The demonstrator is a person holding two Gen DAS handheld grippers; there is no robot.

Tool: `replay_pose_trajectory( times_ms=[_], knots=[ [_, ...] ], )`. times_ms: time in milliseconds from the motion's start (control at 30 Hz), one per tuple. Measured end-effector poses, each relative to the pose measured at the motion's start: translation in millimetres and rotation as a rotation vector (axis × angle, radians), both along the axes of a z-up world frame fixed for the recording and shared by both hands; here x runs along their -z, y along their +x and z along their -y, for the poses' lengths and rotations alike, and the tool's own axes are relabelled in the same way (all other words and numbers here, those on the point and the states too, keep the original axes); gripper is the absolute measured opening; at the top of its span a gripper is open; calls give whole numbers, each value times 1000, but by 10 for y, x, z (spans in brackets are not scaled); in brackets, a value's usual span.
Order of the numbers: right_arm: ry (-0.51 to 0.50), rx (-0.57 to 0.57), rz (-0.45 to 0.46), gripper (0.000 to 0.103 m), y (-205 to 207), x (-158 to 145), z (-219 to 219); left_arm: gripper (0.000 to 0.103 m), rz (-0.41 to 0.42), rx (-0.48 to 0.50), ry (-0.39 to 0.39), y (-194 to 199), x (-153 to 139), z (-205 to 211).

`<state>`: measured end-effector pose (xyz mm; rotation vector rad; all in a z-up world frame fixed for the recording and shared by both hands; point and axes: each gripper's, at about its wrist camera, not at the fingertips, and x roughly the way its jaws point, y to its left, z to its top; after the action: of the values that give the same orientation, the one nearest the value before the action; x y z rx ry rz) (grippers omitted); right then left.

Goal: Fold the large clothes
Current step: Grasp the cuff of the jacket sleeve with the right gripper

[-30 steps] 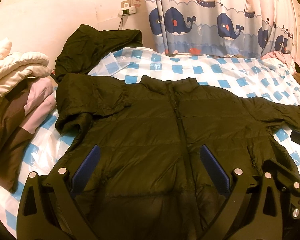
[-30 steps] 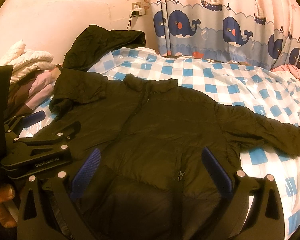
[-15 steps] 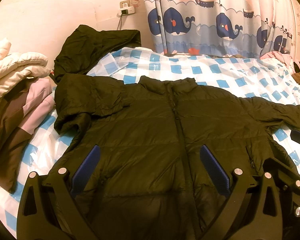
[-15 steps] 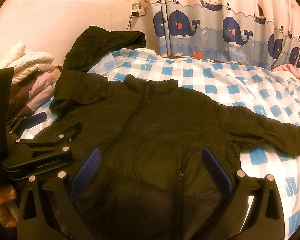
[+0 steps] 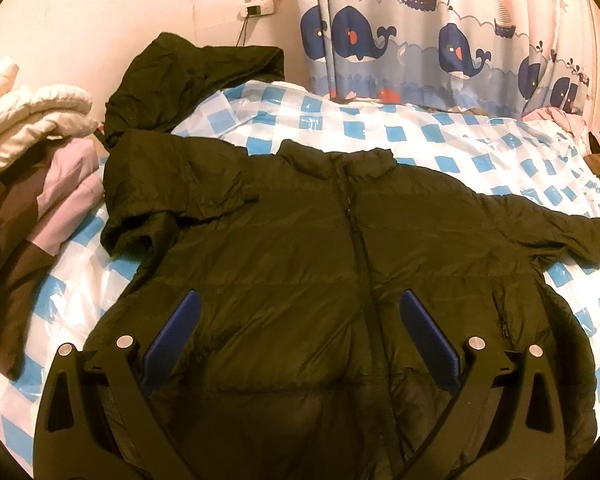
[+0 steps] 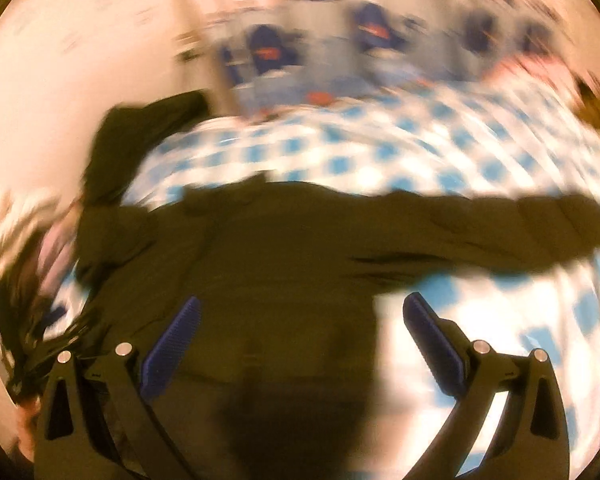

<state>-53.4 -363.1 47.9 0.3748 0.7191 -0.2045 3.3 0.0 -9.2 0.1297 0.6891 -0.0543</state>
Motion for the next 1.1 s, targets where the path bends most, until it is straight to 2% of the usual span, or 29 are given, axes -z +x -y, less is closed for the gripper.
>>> replay_pose_trajectory(
  times_ms=[67, 100, 233, 333, 400, 467, 633, 767, 800, 833, 867, 900, 933, 1000, 1100],
  knots=[
    [-12, 113, -36, 98, -119, 1, 616, 96, -18, -3, 7, 33, 24, -15],
    [21, 160, -58, 98, -175, 30, 1002, 96, -26, -3, 3, 44, 33, -25],
    [245, 337, -49, 98, -390, 182, 2189, 96, -45, -5, -2, 111, 100, -35],
    [438, 426, 28, 98, -496, 380, 2914, 96, -70, -13, 17, 169, 176, -25],
    [530, 465, 52, 98, -472, 533, 3206, 96, -88, -17, 28, 213, 230, -22],
    [576, 480, 67, 98, -404, 666, 3415, 96, -96, -21, 29, 241, 270, -21],
    [613, 528, 102, 98, -226, 910, 3878, 96, -103, -32, 20, 299, 336, -40],
    [617, 512, 153, 97, -191, 927, 4074, 96, -92, -36, 4, 316, 338, -40],
    [603, 505, 146, 94, -165, 922, 4099, 96, -91, -36, 8, 319, 344, -38],
    [569, 498, 131, 83, -120, 889, 4105, 96, -91, -36, 8, 321, 349, -32],
    [545, 497, 115, 69, -110, 877, 4100, 96, -94, -35, 8, 324, 356, -28],
    [533, 499, 98, 39, -99, 877, 4108, 96, -99, -34, 9, 327, 363, -28],
    [521, 501, 86, 24, -90, 867, 4111, 96, -104, -33, 4, 332, 368, -35],
    [479, 497, 96, 15, -132, 803, 4086, 96, -111, -32, -8, 337, 372, -43],
    [434, 495, 145, 12, -197, 623, 4016, 96, -106, -34, -18, 339, 356, -59]
  ],
)
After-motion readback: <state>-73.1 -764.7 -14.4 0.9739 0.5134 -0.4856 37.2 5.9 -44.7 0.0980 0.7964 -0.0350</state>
